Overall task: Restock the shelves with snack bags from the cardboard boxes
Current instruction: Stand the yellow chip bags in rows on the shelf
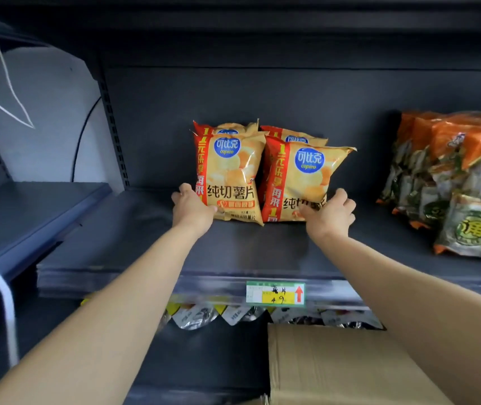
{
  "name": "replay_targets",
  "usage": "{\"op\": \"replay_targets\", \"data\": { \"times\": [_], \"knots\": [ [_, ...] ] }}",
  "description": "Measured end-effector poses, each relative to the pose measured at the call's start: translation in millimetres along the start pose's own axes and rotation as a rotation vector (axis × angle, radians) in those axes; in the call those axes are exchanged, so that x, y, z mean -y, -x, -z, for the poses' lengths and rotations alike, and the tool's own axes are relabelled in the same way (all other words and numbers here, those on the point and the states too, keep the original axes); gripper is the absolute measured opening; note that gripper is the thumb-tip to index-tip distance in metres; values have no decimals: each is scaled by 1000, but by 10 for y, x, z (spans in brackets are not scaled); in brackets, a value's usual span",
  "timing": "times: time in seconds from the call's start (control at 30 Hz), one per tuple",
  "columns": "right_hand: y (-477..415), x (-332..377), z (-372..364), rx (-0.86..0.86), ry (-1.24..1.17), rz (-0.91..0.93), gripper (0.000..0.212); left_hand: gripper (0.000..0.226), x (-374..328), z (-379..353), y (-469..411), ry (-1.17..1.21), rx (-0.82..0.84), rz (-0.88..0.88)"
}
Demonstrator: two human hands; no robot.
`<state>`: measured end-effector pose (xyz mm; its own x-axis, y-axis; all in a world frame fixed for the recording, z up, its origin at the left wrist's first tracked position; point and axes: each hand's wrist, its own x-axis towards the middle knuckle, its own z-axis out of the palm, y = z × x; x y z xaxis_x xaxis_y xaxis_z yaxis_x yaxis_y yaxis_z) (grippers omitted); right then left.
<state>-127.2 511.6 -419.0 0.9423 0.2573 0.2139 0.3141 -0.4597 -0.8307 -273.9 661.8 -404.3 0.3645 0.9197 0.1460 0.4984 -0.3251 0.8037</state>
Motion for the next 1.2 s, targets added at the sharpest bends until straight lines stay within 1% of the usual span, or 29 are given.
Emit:
{"op": "replay_targets", "data": {
  "times": [0.1,0.17,0.27,0.33,0.4,0.47,0.53,0.6,0.67,0.73,0.8,0.87,0.93,1.0,1.03,1.1,1.2],
  "knots": [
    [131,-47,129,4,-35,25,71,47,-85,45,235,-25,-34,-89],
    [253,-93,247,16,-66,84,66,46,-166,47,458,-46,-42,-183],
    [530,-255,471,37,-98,197,46,37,-292,-24,880,-38,-17,-332],
    [756,-442,640,20,-82,247,35,28,-317,-154,1227,-29,35,-410],
    [987,-686,798,19,-65,268,25,21,-268,-357,1584,-49,122,-469],
    [1193,-970,911,60,-61,251,19,15,-139,-583,1929,-85,220,-471],
    [1352,-1284,984,109,-56,209,19,13,61,-837,2219,-157,387,-413],
    [1455,-1622,997,195,17,151,23,18,288,-1103,2439,-314,623,-290],
    [1548,-2010,975,387,173,25,28,23,522,-1315,2625,-425,850,-52],
    [1645,-2399,948,618,337,-107,32,30,758,-1454,2780,-483,967,158],
    [1728,-2713,925,817,547,-142,36,40,1002,-1556,2897,-575,1001,257],
    [1795,-2948,911,958,699,-158,40,45,1219,-1641,2982,-624,1018,350],
    [1863,-3169,921,1032,740,-205,39,46,1337,-1719,3038,-621,1034,431],
    [1920,-3348,941,1120,787,-223,40,50,1404,-1782,3081,-616,1034,472],
    [1947,-3423,954,1169,812,-242,44,52,1424,-1802,3109,-620,1038,493],
    [1994,-3507,998,1244,822,-345,52,56,1464,-1835,3165,-599,1041,570],
    [2025,-3560,1043,1289,804,-481,66,61,1617,-1880,3205,-542,1054,696]
  ]
}}
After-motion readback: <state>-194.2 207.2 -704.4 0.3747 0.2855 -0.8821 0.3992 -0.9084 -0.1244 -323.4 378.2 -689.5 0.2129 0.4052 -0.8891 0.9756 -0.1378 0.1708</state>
